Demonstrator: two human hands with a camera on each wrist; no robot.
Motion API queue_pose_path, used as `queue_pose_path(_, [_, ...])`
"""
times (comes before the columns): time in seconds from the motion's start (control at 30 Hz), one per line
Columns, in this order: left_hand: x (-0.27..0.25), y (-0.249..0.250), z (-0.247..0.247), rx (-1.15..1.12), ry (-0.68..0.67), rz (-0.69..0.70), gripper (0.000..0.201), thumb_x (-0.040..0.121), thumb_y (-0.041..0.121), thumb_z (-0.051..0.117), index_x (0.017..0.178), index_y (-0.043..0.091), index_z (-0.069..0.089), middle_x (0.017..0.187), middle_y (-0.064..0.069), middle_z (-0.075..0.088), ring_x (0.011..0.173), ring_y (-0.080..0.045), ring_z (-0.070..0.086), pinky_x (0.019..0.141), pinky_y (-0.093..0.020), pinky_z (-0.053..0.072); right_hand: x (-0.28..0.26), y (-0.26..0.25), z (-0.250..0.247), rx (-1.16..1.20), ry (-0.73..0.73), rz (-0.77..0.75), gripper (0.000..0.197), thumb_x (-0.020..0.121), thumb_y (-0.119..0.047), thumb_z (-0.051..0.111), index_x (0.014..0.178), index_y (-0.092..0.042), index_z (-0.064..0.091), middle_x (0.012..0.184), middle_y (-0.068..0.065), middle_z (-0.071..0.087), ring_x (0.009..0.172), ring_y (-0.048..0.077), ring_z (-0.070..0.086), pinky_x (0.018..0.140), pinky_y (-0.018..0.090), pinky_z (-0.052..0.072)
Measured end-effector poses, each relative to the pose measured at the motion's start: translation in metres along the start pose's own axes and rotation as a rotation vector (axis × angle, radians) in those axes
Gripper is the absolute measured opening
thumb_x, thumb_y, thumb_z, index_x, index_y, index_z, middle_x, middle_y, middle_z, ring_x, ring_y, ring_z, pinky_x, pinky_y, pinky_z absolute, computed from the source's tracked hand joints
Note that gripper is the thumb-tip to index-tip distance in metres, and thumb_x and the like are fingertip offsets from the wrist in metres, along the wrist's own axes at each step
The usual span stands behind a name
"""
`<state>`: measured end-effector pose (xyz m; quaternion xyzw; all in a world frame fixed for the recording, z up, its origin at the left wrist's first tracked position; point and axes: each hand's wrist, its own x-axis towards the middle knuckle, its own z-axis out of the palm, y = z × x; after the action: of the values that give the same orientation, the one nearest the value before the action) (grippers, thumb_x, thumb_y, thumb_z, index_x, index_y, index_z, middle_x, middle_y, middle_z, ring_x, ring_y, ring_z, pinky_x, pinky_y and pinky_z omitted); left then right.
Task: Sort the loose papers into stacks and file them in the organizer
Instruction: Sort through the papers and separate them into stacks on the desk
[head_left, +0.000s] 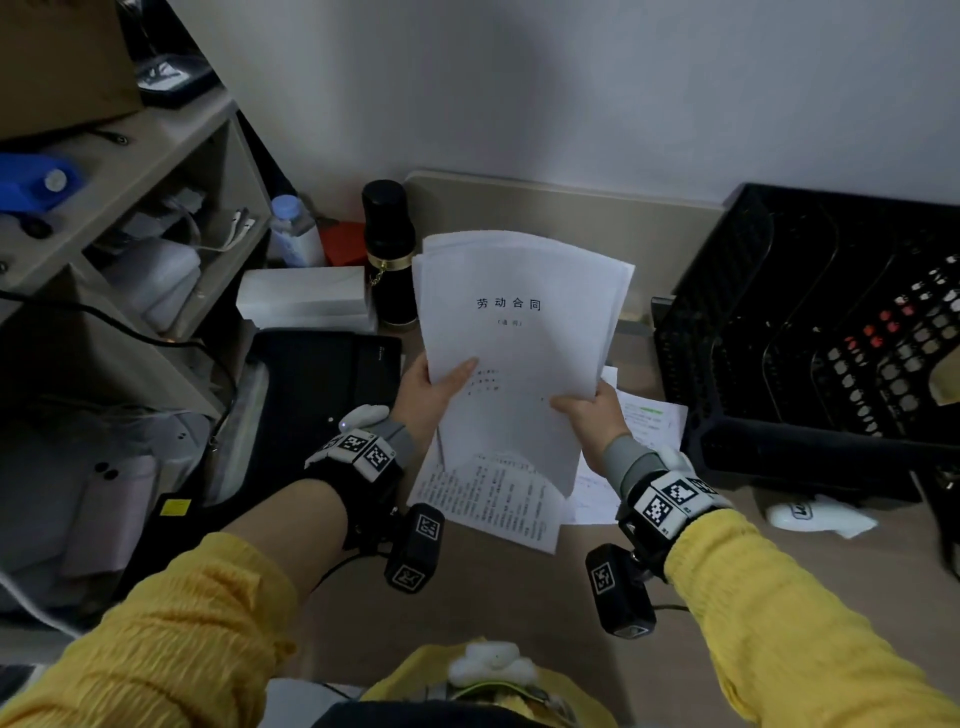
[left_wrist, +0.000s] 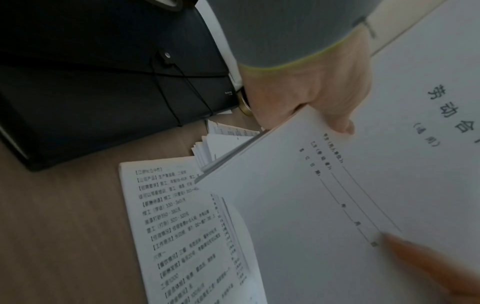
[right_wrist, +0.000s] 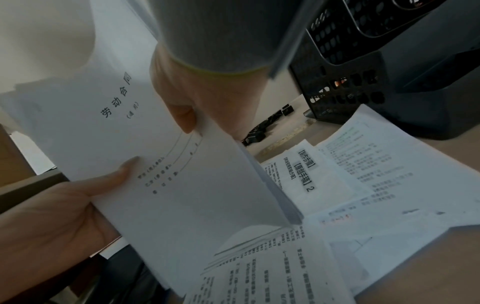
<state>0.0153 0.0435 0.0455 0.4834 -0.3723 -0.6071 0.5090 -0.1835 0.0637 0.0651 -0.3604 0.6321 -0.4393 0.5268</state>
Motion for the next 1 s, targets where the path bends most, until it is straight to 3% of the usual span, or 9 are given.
queue_pose_path(0.1, [0.002,-0.006,-0.003,0.003,-0.001,-0.019,0.044,0.083,0.008,0.071,0.125,0.006,0.057,0.121,-0.013,0.066,0.109,-0.027,0.065,0.09,-0.046,0.055,0.0,0.003,0.0,-0.016,0.014,0.004,0.028,0.081,0.007,0.059,0.107,-0.004,0.057,0.098,0.016,0.062,0.087,0.032,0.061,0.086,0.046,0.052])
queue_pose_path(0.2, [0.001,-0.011,-0.007,0.039,-0.003,-0.067,0.051,0.078,0.007,0.077,0.125,0.006,0.058,0.119,-0.012,0.067,0.109,-0.027,0.065,0.091,-0.048,0.054,-0.005,0.01,-0.003,-0.006,0.001,0.019,0.022,0.081,0.008,0.061,0.099,-0.005,0.059,0.088,0.012,0.063,0.076,0.027,0.06,0.078,0.04,0.052])
queue_pose_path(0.33, [0.001,-0.015,-0.01,0.081,-0.082,-0.12,0.052,0.076,0.006,0.078,0.125,0.004,0.059,0.119,-0.013,0.068,0.109,-0.028,0.065,0.091,-0.044,0.055,-0.003,0.02,-0.012,0.023,0.028,0.058,0.021,0.079,0.006,0.066,0.095,-0.008,0.061,0.086,0.008,0.064,0.081,0.028,0.06,0.08,0.041,0.052])
queue_pose_path(0.43, [-0.002,-0.022,-0.007,0.159,-0.165,-0.16,0.049,0.08,0.005,0.075,0.126,0.003,0.059,0.125,-0.016,0.064,0.115,-0.029,0.062,0.097,-0.047,0.051,-0.002,0.029,-0.017,0.029,0.04,0.084,0.025,0.08,0.003,0.066,0.102,-0.007,0.06,0.085,0.004,0.064,0.088,0.028,0.059,0.077,0.035,0.052])
queue_pose_path(0.6, [-0.003,-0.026,0.003,0.217,-0.129,-0.179,0.052,0.081,0.032,0.075,0.127,0.014,0.06,0.129,-0.006,0.063,0.12,-0.025,0.058,0.105,-0.046,0.045,0.008,0.033,-0.016,0.063,0.089,0.118,0.042,0.08,-0.012,0.073,0.117,0.002,0.058,0.102,0.015,0.066,0.089,0.03,0.063,0.073,0.034,0.053])
queue_pose_path(0.7, [0.001,-0.017,0.01,0.225,-0.09,-0.135,0.025,0.087,0.018,0.07,0.111,0.02,0.065,0.122,-0.007,0.065,0.113,-0.024,0.061,0.1,-0.039,0.048,0.017,0.032,-0.017,0.08,0.134,0.119,0.044,0.08,-0.014,0.074,0.117,0.004,0.057,0.106,0.017,0.066,0.093,0.032,0.064,0.081,0.04,0.054])
queue_pose_path(0.77, [0.001,-0.013,0.011,0.2,-0.094,-0.135,0.019,0.086,0.014,0.07,0.1,0.027,0.066,0.117,-0.009,0.067,0.106,-0.024,0.064,0.095,-0.039,0.051,0.02,0.033,-0.018,0.106,0.161,0.121,0.041,0.081,-0.012,0.073,0.115,0.004,0.058,0.103,0.016,0.065,0.092,0.032,0.064,0.082,0.039,0.052])
queue_pose_path(0.9, [0.002,-0.025,-0.003,0.267,-0.138,-0.344,0.035,0.085,0.024,0.071,0.117,0.01,0.065,0.118,-0.011,0.068,0.105,-0.028,0.067,0.096,-0.046,0.052,0.024,0.037,-0.019,0.145,0.183,0.164,0.036,0.081,-0.006,0.072,0.113,0.002,0.06,0.102,0.014,0.065,0.09,0.031,0.063,0.087,0.042,0.052])
queue_pose_path(1.0, [-0.001,-0.037,-0.007,0.354,-0.133,-0.365,0.033,0.089,0.025,0.067,0.118,0.011,0.063,0.119,-0.009,0.067,0.107,-0.027,0.065,0.098,-0.044,0.051,0.03,0.044,-0.02,0.073,0.167,0.184,0.04,0.079,-0.008,0.073,0.116,0.0,0.06,0.108,0.013,0.066,0.098,0.033,0.064,0.092,0.048,0.051])
